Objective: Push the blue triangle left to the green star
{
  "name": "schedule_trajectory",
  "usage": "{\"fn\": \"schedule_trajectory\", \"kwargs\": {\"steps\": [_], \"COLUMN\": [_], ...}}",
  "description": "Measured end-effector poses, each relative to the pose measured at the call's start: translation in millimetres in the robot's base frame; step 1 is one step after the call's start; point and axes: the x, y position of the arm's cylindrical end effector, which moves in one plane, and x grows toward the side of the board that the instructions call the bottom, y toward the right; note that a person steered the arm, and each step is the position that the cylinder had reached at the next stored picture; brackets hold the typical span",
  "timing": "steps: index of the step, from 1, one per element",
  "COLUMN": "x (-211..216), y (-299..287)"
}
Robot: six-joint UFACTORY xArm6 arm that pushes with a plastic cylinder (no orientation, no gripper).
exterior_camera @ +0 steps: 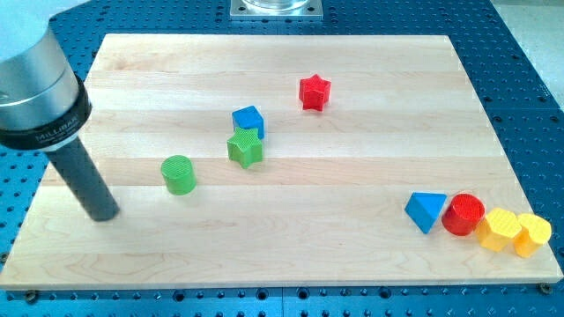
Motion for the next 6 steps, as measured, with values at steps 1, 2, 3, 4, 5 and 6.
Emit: {"fn": "schedule_trajectory", "kwargs": {"steps": [1,2,3,4,5,6], "x": [-19.4,-47.8,-33.0,-50.6,-59.5,-28.0], "y": [92.4,130.0,98.6,85.3,123.7,103.9]}}
